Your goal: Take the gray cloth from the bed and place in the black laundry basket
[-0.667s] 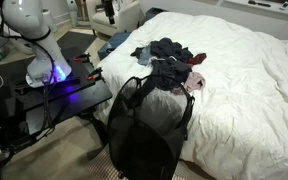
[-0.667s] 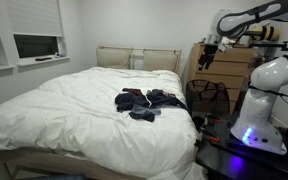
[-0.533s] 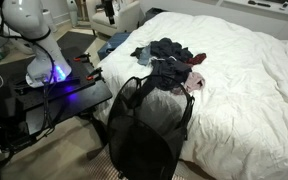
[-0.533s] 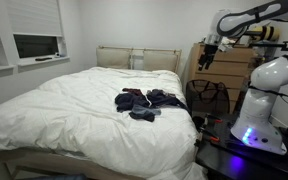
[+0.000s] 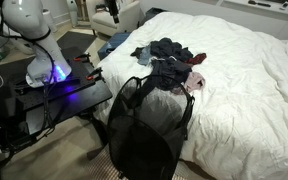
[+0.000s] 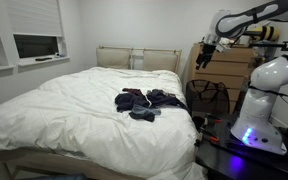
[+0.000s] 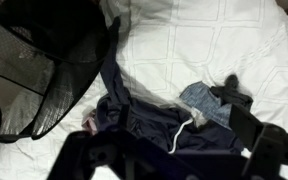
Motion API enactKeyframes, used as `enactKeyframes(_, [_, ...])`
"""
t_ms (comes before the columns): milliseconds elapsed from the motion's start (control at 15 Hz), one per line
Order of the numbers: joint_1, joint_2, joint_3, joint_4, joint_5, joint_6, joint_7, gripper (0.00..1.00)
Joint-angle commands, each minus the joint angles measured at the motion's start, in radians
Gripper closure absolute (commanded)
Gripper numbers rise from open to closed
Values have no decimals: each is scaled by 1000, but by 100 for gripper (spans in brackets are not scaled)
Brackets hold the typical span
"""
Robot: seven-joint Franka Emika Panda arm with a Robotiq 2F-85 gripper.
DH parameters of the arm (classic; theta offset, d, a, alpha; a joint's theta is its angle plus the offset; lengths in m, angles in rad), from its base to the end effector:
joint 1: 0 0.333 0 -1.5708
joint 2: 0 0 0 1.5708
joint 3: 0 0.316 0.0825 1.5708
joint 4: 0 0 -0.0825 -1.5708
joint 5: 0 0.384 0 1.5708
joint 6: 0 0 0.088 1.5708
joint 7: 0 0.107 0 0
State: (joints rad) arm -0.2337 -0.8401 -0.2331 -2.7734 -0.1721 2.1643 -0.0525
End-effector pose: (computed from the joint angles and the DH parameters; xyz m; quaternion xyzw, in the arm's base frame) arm 0.2852 -0.1481 0.4554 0.9843 -0.1371 0.1105 0.0149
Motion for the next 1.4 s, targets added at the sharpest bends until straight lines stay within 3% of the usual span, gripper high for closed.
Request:
enactKeyframes(0, [-20,94,-2,27,1,129,1,0])
enactKeyframes(533, [-44,318,-12,99,14,404,-9,0])
enactKeyframes(1333, [-40,754,-66,401,86,676,0,0])
